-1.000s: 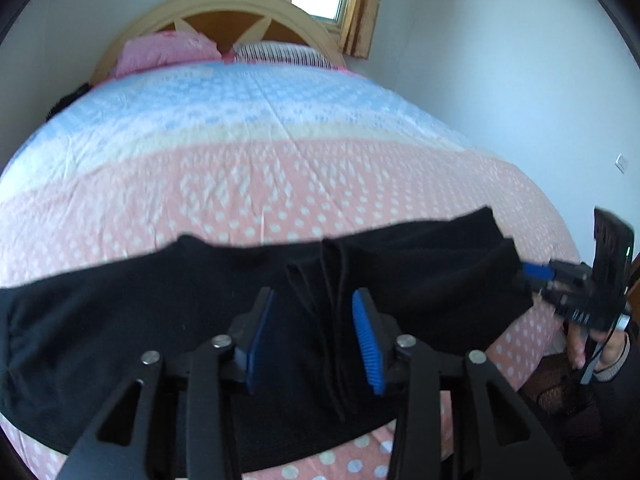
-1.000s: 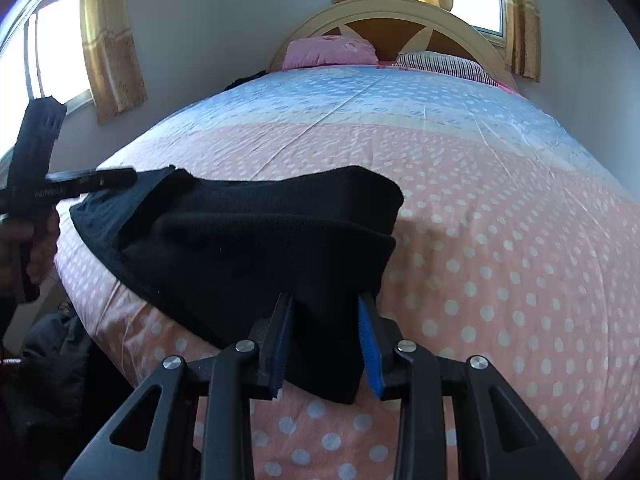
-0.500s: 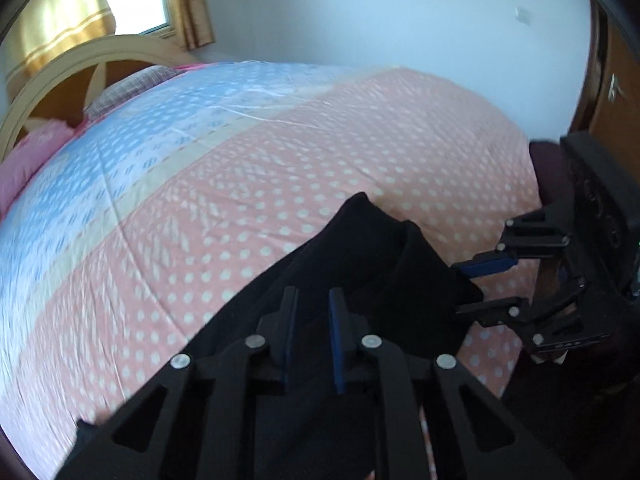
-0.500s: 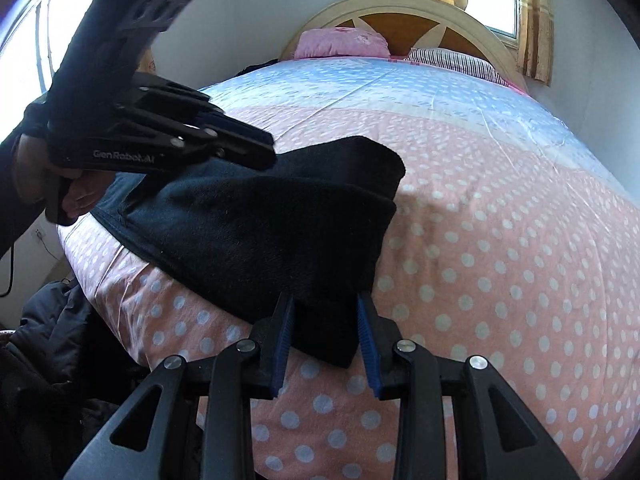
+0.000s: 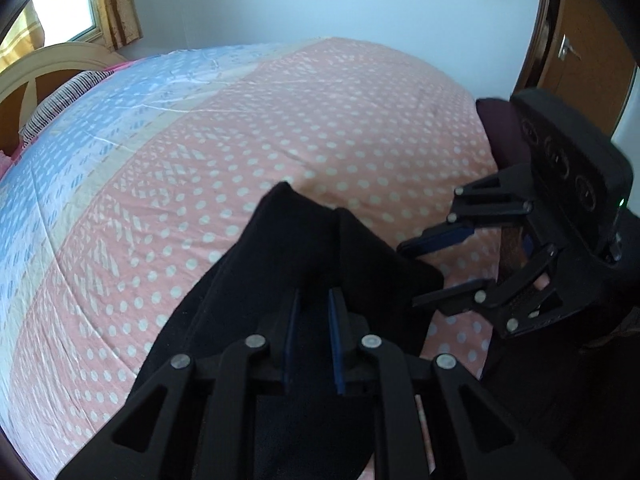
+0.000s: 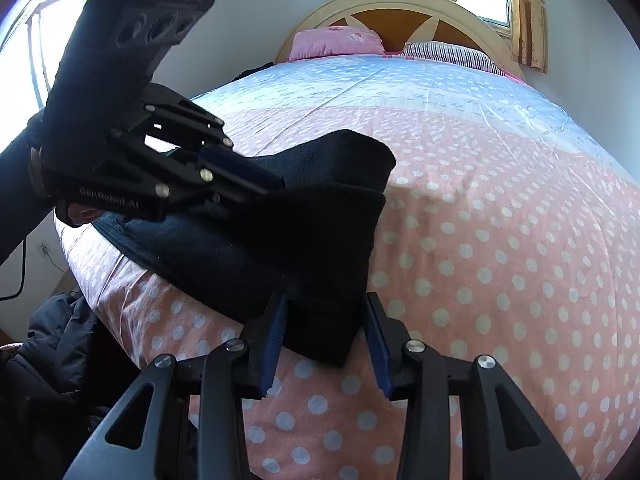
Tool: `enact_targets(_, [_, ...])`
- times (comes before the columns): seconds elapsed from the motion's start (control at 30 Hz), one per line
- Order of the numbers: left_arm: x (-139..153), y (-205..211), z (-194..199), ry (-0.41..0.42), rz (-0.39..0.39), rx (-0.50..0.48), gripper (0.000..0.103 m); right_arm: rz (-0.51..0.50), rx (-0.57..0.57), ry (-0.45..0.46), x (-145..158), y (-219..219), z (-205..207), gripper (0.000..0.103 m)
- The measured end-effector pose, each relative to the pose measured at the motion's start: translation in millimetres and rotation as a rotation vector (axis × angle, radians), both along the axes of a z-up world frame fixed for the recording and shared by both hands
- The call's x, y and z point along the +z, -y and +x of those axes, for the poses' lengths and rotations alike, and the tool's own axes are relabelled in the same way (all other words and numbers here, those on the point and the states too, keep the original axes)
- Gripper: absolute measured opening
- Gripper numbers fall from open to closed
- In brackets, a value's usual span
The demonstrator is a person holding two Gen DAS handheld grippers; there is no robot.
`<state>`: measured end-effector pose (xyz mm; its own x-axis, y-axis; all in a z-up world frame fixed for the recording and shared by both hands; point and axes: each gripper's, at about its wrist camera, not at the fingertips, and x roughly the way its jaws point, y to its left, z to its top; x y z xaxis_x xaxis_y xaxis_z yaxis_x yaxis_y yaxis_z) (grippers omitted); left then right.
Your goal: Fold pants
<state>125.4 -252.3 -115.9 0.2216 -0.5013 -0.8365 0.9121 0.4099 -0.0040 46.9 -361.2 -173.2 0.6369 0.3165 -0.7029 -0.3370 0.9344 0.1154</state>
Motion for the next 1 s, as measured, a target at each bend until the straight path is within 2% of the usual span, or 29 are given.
enact_targets(0.23, [-11.9, 9.6, -4.2, 0.008, 0.037, -0.002, 0.016, -0.025, -0.002, 0.011, -1.0, -13.4, -3.0, 0.040])
enact_targets(0.3, [-12.4, 12.9, -6.3, 0.019, 0.039, -0.009, 0.005, -0.043, 0.004, 0.010, 0.1, -19.5, -5.9, 0.039])
enact_targets(0.33, [-10.1, 12.9, -6.7, 0.019, 0.027, -0.010, 0.002, -0.046, 0.007, 0.007, 0.0, -20.5, -6.0, 0.038])
enact_targets(0.43, [9.9, 3.2, -1.6, 0.057, -0.049, 0.042, 0.001, -0.048, 0.011, -0.011, 1.0, -23.7, -6.4, 0.037])
enact_targets(0.53, [32.6, -17.2, 19.3, 0.005, -0.161, 0.134, 0.000, -0.049, 0.010, -0.015, 2.0, -26.2, -7.5, 0.037])
enact_targets(0.67, [28.7, -27.1, 41.4, 0.004, -0.129, 0.232, 0.000, -0.036, 0.007, -0.015, 2.5, -26.2, -5.7, 0.037])
enact_targets(0.77, [25.1, -33.5, 35.6, -0.019, -0.167, 0.197, 0.000, 0.007, 0.006, -0.027, 1.9, -17.3, -1.5, 0.038])
enact_targets(0.83, [25.8, -33.9, 28.5, -0.013, -0.187, 0.184, 0.014, 0.012, 0.004, -0.026, 1.2, -15.4, -0.6, 0.038])
enact_targets(0.9, [23.6, -25.7, 23.2, -0.007, -0.186, 0.159, 0.062, 0.000, 0.006, -0.018, 0.7, -17.2, -1.1, 0.038])
enact_targets(0.93, [23.0, -25.2, 21.3, 0.005, -0.196, 0.154, 0.067, 0.000, 0.005, -0.017, 0.9, -17.6, -1.0, 0.038])
enact_targets(1.0, [21.1, -20.4, 17.4, -0.036, -0.209, 0.115, 0.067, 0.007, 0.003, -0.019, 0.2, -16.7, -1.1, 0.038])
